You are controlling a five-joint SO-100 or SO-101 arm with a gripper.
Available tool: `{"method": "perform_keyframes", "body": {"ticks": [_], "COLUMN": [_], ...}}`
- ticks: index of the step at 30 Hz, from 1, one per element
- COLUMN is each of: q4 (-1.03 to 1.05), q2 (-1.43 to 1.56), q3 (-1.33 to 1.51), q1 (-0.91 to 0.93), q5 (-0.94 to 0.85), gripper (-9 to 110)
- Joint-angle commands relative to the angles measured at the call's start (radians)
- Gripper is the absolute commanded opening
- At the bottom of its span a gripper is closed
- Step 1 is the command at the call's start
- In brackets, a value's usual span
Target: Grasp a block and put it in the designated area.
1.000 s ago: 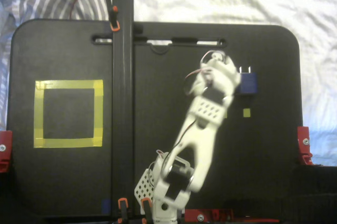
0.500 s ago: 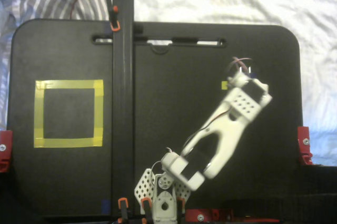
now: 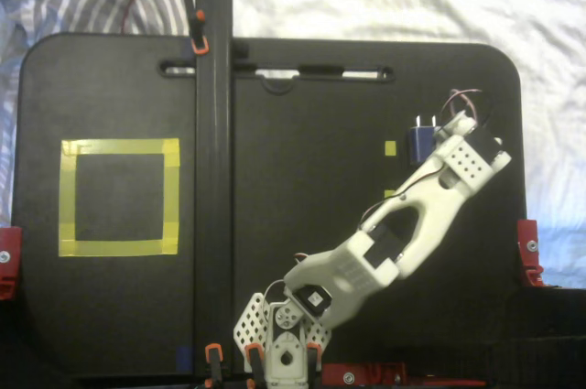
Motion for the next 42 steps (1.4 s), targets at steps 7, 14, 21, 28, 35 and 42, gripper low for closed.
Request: {"method": "perform_keyframes", "body": {"ticks": [7,14,21,28,35,42], "q4": [-0.018,0.021,0.028,-0.009,-0.035,-0.061], "q2": [0.002,0.000,0.002,0.003,-0.003,-0.049], "q3": [-0.038,-0.038,-0.038,-0.038,-0.038,-0.038], "q1": [-0.051,-0.104,-0.117,-0.095,-0.075,-0.057], "q5": [0.029,0.049,0.049,0.037,0.028,0.021], "gripper": [3,3,4,31,36,36]}}
